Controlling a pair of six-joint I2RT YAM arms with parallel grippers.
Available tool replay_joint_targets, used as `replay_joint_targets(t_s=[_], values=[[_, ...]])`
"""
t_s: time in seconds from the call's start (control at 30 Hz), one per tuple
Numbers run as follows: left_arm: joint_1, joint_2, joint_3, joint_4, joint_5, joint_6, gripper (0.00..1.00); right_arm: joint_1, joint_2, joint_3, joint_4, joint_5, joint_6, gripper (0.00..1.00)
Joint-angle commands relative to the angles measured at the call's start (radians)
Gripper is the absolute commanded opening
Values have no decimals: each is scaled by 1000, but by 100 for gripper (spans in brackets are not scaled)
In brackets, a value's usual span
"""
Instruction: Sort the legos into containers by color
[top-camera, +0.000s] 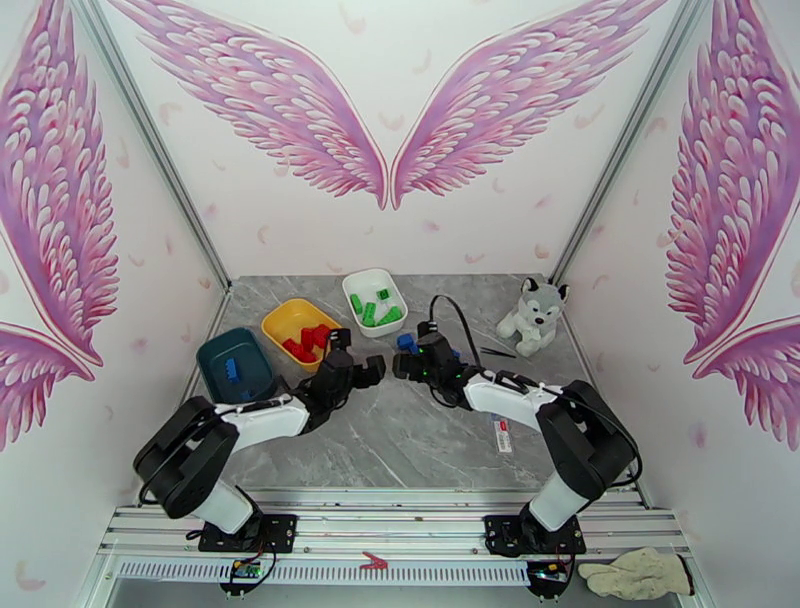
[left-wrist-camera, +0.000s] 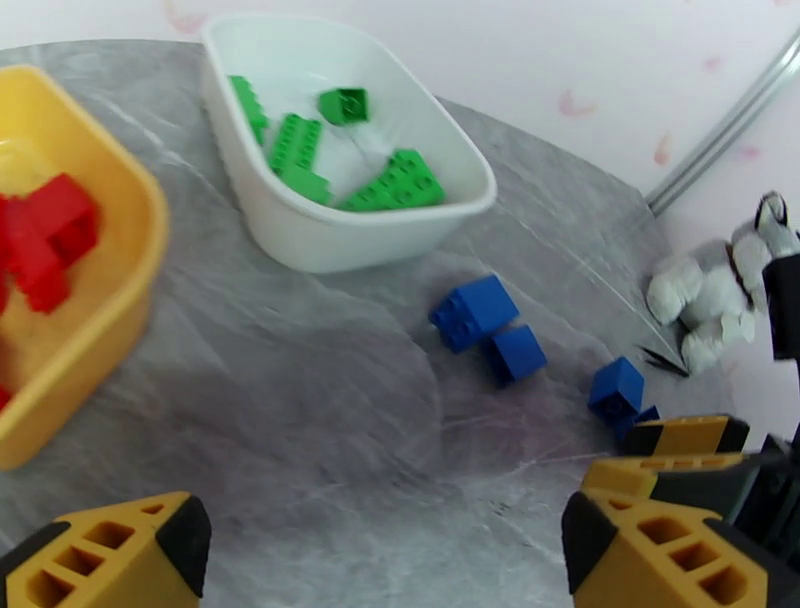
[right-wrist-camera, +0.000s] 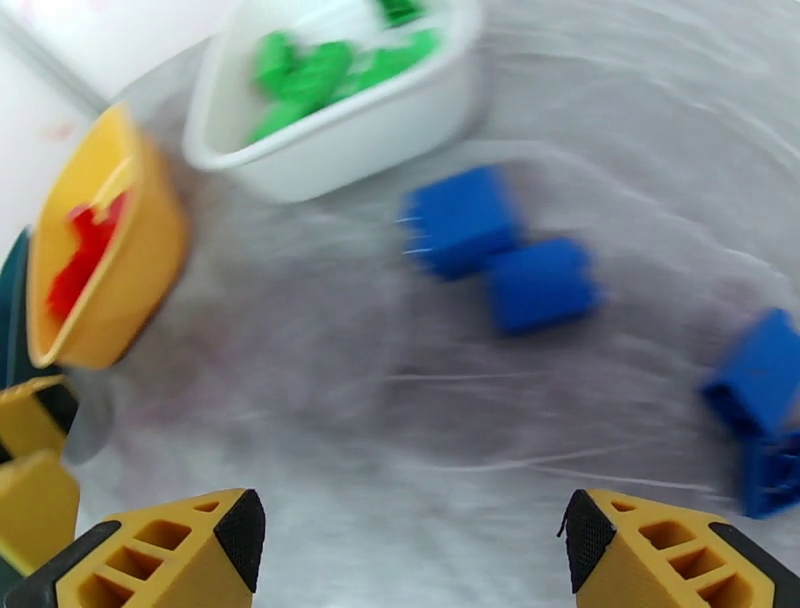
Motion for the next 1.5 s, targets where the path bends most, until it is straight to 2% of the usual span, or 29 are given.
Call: replay_joint_targets(t_s=[0.0, 0.27, 0.67, 1.0, 1.3, 1.47], values=[[-31, 76, 87, 38, 42, 33, 96, -51, -47, -40, -34, 79, 19, 85], [-51, 193, 195, 17, 114, 56, 93, -160, 36, 5, -55, 89, 19, 83], [-41, 197, 178, 22, 107, 48, 93, -169, 202, 183, -119, 116, -11, 82], [-24, 185, 149, 38, 111, 31, 93, -168, 291, 252, -130, 97, -22, 77], [-14, 141, 105, 52, 100, 21, 93, -167, 316, 264, -139, 122, -19, 62], [-9, 67, 74, 38, 70, 35, 94, -164, 291, 239, -124, 126, -15, 41]])
